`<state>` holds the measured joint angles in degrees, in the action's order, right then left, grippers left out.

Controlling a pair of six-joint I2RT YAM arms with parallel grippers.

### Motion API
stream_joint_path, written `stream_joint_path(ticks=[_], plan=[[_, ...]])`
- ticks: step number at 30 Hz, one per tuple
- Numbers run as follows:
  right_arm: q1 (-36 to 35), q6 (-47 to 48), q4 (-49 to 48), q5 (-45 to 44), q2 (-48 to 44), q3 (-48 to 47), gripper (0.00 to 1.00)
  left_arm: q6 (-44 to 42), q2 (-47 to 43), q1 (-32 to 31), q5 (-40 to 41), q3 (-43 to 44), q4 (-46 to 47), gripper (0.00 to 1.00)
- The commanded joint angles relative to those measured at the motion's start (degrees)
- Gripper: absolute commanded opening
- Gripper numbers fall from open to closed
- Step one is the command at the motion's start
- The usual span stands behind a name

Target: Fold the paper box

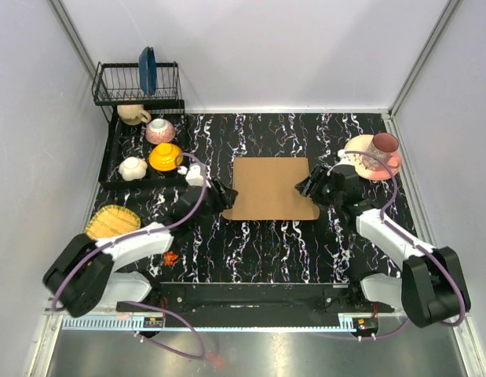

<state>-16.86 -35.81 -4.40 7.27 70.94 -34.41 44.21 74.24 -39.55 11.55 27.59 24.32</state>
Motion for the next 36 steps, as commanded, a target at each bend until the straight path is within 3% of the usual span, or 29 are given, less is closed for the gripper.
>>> stream_joint_path(ticks=[1,4,10,14,20,25,30,36], plan=[[0.08,1.62,6.41,-4.01,-5.10,-5.82,0.66,-1.93,-9.19,1.75,5.85,3.78,-4.18,0.60],[0.16,2.85,7.39,-7.51,-4.93,-8.12,0.68,-1.66,-10.26,4.30,6.03,6.06,-5.94,0.64],[0.43,4.08,4.84,-17.72,5.07,-10.31,0.70,-0.88,2.03,7.29,3.48,9.49,-3.23,0.76],[0.69,4.17,2.30,-16.42,13.24,-12.52,0.73,2.54,11.87,7.47,0.76,10.02,3.26,0.82],[0.78,3.91,-1.04,-12.28,17.92,-11.47,0.73,3.96,18.48,7.47,-3.72,10.03,8.37,0.83],[0.78,1.63,-4.81,-7.98,18.63,-7.52,0.68,4.57,21.73,7.47,-9.43,8.27,12.60,0.70],[0.17,-2.94,-11.32,-3.40,17.22,0.48,0.60,9.31,21.83,7.38,-9.62,-0.77,21.71,0.47],[-3.87,-7.16,-15.89,-3.40,16.16,7.69,0.56,8.44,18.93,7.47,-7.43,-4.83,19.54,0.42]])
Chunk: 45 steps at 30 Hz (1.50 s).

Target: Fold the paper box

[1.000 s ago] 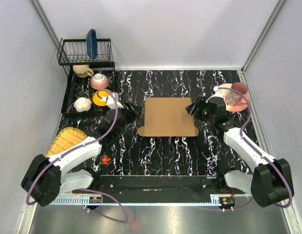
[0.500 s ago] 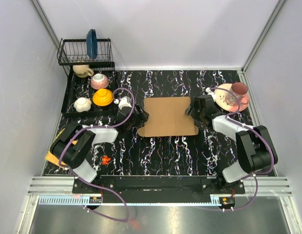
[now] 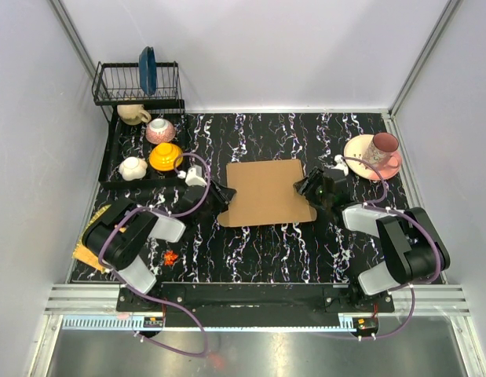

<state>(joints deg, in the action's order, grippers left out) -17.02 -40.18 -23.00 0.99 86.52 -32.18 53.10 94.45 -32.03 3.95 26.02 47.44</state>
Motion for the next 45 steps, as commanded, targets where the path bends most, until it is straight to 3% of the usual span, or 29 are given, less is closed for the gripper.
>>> stream_joint_path(ticks=[1,7,14,19,29,35,45], plan=[[-5.03,-3.32,2.44,2.61,0.40,5.99,0.56,-0.80,-2.42,0.13,0.62,-3.87,-4.11,0.41],[-11.19,-7.36,0.86,-0.03,-0.65,8.45,0.56,-3.00,-4.37,1.79,2.38,-3.70,-7.45,0.41],[-12.16,-9.56,0.33,-2.21,-0.03,8.89,0.58,-3.71,-2.78,4.34,1.25,-1.76,-8.94,0.38],[-12.16,-5.53,7.69,-6.87,-6.00,6.01,0.65,-3.88,-8.05,4.35,1.59,-2.73,-11.05,0.54],[-11.29,-0.95,14.39,-7.68,-10.93,1.86,0.68,-5.55,-17.98,4.26,1.24,-1.50,-18.87,0.61],[-11.29,-0.42,13.95,-6.27,-9.63,3.00,0.63,-5.38,-17.65,0.58,0.18,-2.73,-19.41,0.61],[-8.30,4.06,14.21,-4.78,-3.99,-3.93,0.61,-2.39,-13.07,-0.40,-2.28,-4.58,-14.57,0.54]])
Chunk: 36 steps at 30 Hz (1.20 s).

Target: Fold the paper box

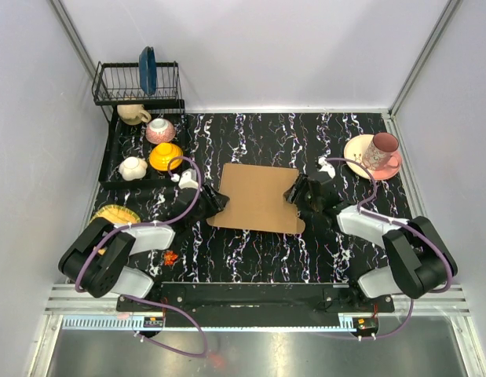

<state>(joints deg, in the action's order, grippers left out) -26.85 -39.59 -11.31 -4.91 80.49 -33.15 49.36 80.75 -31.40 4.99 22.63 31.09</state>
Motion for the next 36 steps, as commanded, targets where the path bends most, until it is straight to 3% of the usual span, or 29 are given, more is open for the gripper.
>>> stream_joint_path(ticks=[1,7,14,19,22,23,25,27,29,36], plan=[[1.97,3.82,2.70,1.30,2.22,-3.32,0.61,1.26,0.46,-1.03,-3.15,-1.19,1.69,0.54],[3.47,4.88,4.72,0.95,0.82,-4.30,0.64,0.39,-2.77,-0.95,-0.70,0.13,-1.90,0.56],[5.23,8.47,12.96,0.69,-9.55,-6.14,0.73,-2.25,-16.58,2.57,4.06,3.55,-11.92,0.70],[5.84,8.57,15.88,0.07,-18.42,-5.09,0.73,-4.01,-23.35,4.15,5.02,5.67,-18.26,0.69],[7.85,6.99,15.97,-0.37,-20.63,-2.81,0.57,-2.88,-22.92,6.16,5.29,4.01,-18.44,0.57],[8.39,6.20,16.06,-0.63,-20.81,-1.76,0.37,-2.35,-22.48,6.87,4.77,3.30,-16.87,0.52],[9.44,5.41,16.06,-1.07,-20.03,-1.05,0.17,-0.24,-20.11,9.06,3.27,2.16,-16.06,0.38],[10.67,5.23,15.53,-0.46,-18.80,-0.43,0.00,1.78,-17.05,10.47,1.17,2.06,-14.57,0.30],[11.47,5.58,14.22,1.90,-15.90,-0.43,0.00,3.63,-14.58,12.41,0.11,3.03,-15.44,0.18],[12.00,4.88,7.36,7.98,-8.86,1.15,0.00,4.69,-4.12,13.38,-9.38,5.40,-9.57,0.01]])
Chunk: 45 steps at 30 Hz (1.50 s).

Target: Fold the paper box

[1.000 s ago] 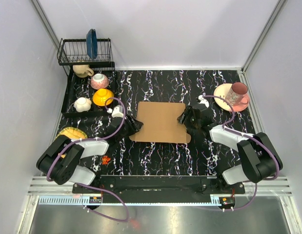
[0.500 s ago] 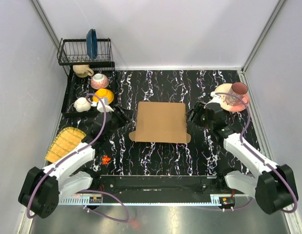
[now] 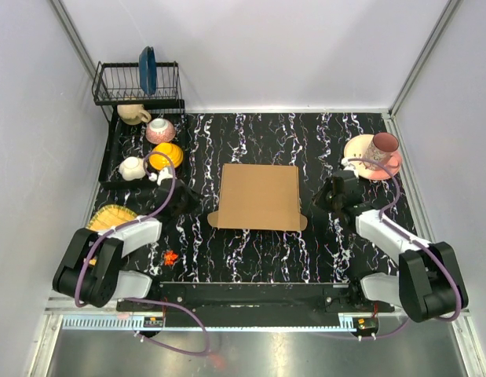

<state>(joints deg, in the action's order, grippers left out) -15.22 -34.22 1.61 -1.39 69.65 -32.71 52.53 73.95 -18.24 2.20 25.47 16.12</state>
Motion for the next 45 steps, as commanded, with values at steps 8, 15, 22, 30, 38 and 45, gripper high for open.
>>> stream_joint_path(ticks=[8,15,22,30,38,45], plan=[[0.46,-1.82,-11.97,11.14,7.96,1.42,0.00,1.78,5.41,0.22,-11.69,2.21,10.07,0.00],[0.46,-3.31,-15.84,14.31,10.68,2.47,0.00,2.48,7.35,0.05,-13.62,1.69,10.95,0.00],[0.46,-2.79,-15.32,13.78,9.89,3.00,0.00,2.49,5.94,-0.04,-9.76,1.07,9.28,0.00],[0.46,-2.35,-14.97,13.69,9.54,3.35,0.00,2.57,8.22,-0.22,-14.41,1.95,12.09,0.00],[0.46,-2.08,-13.30,14.31,7.08,2.92,0.00,3.01,8.66,-3.91,-17.05,0.46,14.29,0.00],[0.37,-1.73,-9.70,15.27,1.56,1.86,0.00,4.77,4.80,-4.00,-18.19,-0.95,15.35,0.00]])
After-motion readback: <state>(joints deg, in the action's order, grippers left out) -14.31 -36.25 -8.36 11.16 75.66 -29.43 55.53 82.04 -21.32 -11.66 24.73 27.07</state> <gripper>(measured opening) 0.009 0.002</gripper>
